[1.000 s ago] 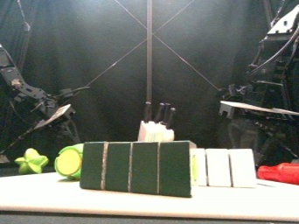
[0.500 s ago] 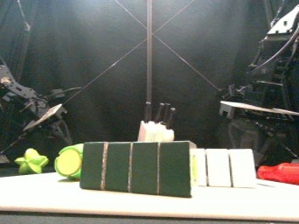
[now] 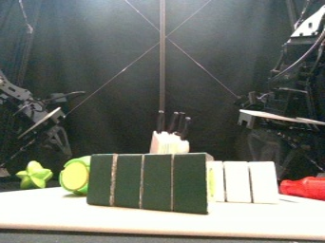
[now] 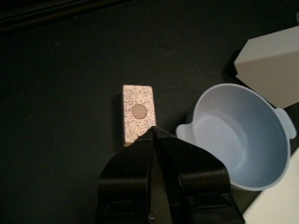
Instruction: Put rice above bowl
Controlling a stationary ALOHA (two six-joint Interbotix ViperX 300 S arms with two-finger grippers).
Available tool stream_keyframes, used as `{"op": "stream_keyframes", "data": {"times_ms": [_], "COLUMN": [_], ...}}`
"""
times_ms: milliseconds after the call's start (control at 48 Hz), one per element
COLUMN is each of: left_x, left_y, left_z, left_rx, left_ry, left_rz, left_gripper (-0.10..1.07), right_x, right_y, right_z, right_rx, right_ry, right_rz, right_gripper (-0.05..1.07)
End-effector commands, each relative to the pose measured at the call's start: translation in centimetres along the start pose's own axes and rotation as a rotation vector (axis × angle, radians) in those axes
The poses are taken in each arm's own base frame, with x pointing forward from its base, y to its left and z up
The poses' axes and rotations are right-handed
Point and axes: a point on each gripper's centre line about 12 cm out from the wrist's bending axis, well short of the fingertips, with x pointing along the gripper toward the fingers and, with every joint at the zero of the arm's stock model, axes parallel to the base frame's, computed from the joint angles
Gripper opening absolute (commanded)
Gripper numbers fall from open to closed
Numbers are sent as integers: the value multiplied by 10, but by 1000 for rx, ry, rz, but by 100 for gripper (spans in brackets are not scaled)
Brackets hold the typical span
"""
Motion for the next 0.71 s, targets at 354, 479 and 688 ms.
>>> {"op": "stream_keyframes", "data": {"times_ms": [354,479,688], "left_x": [-7,-8,-9], "left_y": [-9,-10,-12], "left_z": [20,19,18], "left_rx": [48,49,57], "left_ry": [-104,-104,-98], "left_rz": [-46,-50,-58], "left_gripper": [49,49,49], "right_x": [-9,-10,-11], "right_y": [8,8,10], "right_z": [7,7,7], "right_rx": [15,15,20], "right_ry": [-10,-10,-7], "right_rz": [38,39,45], "right_gripper": [78,78,78]}}
